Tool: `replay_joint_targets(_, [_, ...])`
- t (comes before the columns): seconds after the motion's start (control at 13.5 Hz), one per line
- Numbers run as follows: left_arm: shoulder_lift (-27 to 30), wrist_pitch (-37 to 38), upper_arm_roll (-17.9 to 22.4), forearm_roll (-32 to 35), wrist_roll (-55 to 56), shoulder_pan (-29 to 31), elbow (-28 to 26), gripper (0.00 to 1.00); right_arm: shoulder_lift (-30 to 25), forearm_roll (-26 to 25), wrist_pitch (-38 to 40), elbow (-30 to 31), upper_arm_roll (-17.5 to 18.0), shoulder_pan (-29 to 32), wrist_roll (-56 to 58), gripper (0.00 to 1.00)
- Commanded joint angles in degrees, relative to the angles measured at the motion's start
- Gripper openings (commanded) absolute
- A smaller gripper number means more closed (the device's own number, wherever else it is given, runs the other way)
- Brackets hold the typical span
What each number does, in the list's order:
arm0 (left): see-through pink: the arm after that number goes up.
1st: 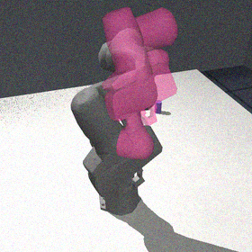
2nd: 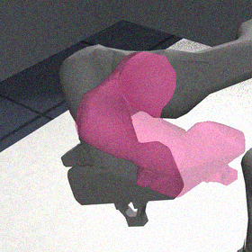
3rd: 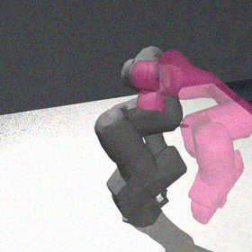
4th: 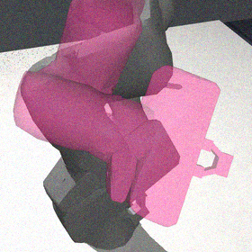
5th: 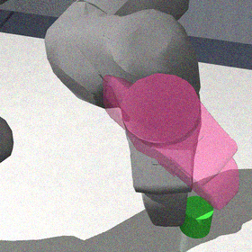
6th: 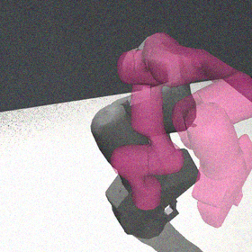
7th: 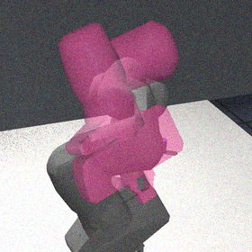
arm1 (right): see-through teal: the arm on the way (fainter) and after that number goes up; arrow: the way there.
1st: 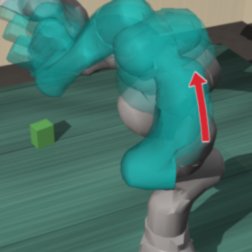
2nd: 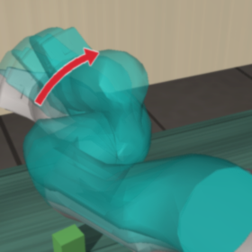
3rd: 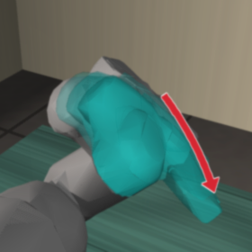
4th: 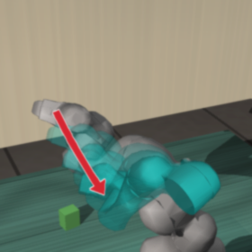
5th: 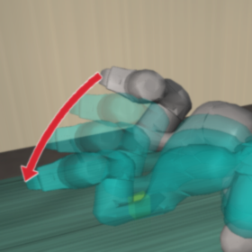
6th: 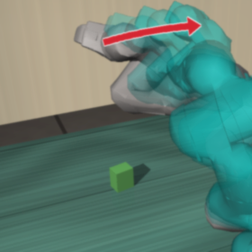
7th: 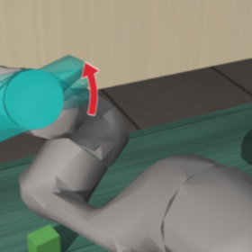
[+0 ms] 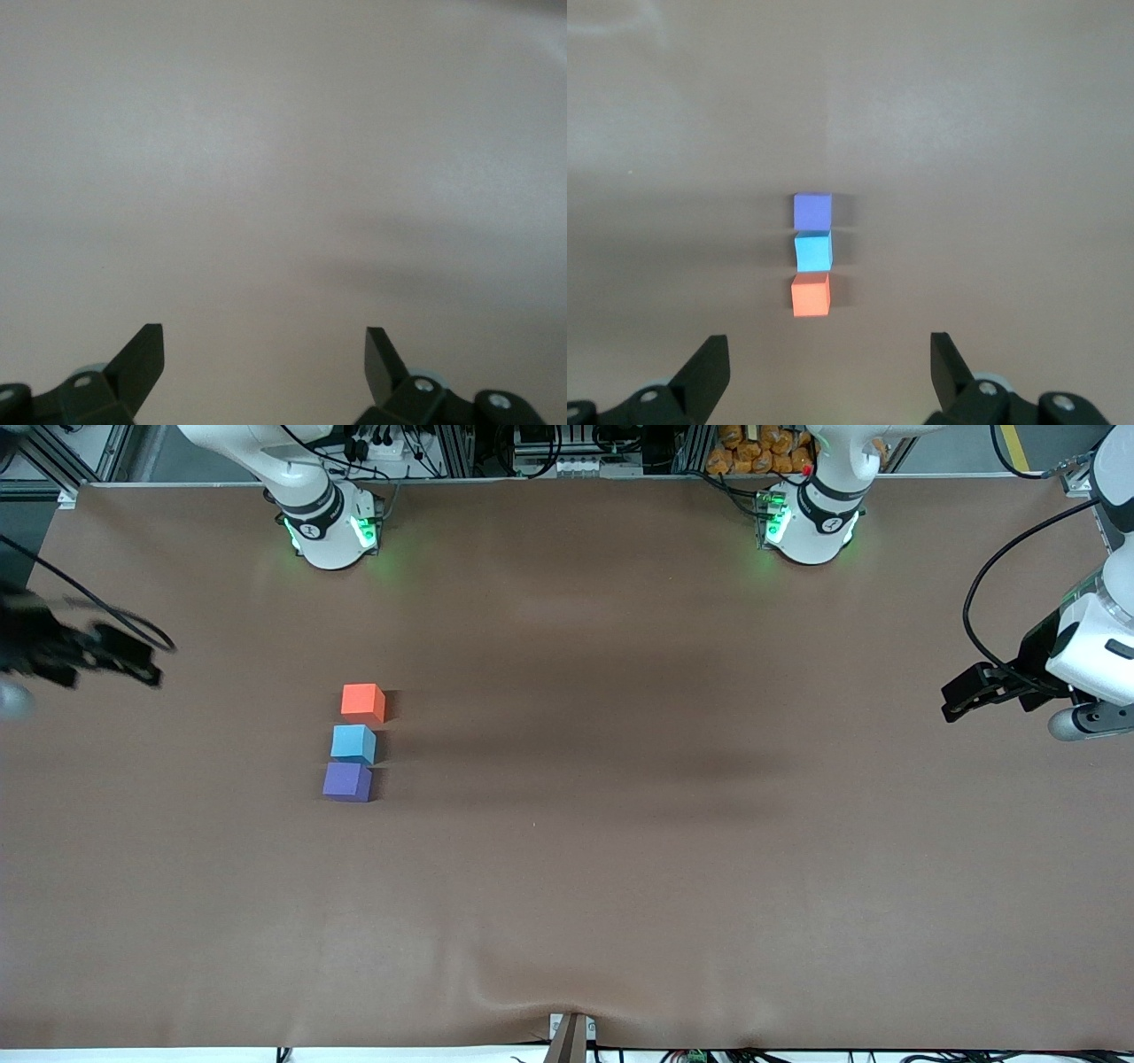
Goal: Place blue block between orange and purple blocks
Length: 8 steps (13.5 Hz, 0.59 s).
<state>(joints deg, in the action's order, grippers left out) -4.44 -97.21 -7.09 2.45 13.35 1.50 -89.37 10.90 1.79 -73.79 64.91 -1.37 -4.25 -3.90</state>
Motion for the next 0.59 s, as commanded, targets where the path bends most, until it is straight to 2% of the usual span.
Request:
replay_joint_targets(0.0, [1.19,0.36,0.23,0.09,-1.30,0.25,-0.11,1.00,-8.68,0.06,0.32,7.30,3.39,4.60,1.61,1.00])
replay_joint_targets(0.22, [1.89,1.67,0.06,0.09,-1.83,0.25,0.15,1.00,-13.35,-0.12,-0.21,12.85,3.21,5.83,4.78,1.00])
replay_joint_targets(0.37, [1.89,5.87,-0.21,0.18,-2.27,0.08,2.26,1.00,-14.77,-0.38,-1.08,17.25,3.21,6.98,5.83,1.00])
replay_joint_targets(0.52, [2.07,8.26,-0.65,0.18,-2.88,-0.01,2.79,1.00,-14.77,-3.80,-1.79,18.58,3.82,5.40,6.45,1.00])
